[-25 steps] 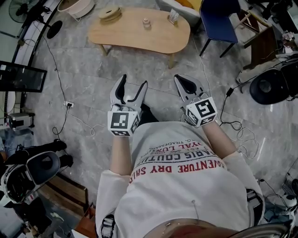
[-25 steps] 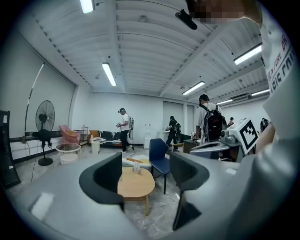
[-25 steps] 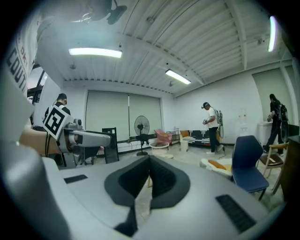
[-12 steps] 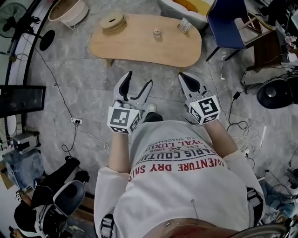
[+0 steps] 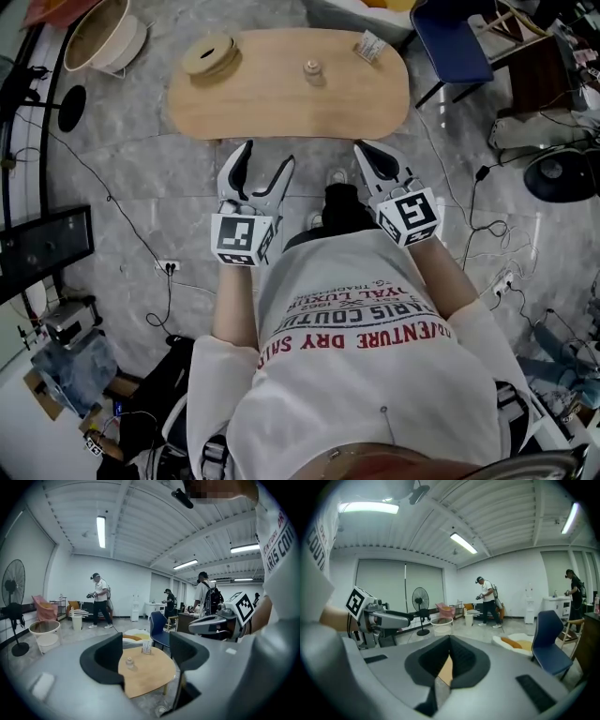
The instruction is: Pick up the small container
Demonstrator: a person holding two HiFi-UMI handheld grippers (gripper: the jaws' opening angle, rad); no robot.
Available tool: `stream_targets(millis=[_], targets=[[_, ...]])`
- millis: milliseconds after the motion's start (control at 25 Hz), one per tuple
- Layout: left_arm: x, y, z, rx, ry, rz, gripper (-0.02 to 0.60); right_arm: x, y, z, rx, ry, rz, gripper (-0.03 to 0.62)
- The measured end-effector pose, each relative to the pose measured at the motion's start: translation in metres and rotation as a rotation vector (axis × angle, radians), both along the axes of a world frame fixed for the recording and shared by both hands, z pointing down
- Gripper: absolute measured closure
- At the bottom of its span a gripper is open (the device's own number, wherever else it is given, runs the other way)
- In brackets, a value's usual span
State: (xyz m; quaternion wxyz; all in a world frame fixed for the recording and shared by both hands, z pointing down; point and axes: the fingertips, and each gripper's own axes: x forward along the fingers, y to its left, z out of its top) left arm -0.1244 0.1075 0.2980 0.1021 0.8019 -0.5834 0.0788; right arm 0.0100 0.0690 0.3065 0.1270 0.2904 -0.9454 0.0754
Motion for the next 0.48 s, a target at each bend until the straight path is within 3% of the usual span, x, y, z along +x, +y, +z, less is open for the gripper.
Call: stream_targets(millis=[240, 480], targets=[[-0.01, -0.089, 0.028, -0.012, -0.01, 0.023, 0.279, -0.014, -0.087, 0.028, -0.035, 0.007, 0.028, 0.588], [-0.021, -0.18, 0.059, -0.105, 0.003, 0.025, 0.278, -0.027, -0.189, 0.049, -0.115, 0.013, 0.056, 0.588]])
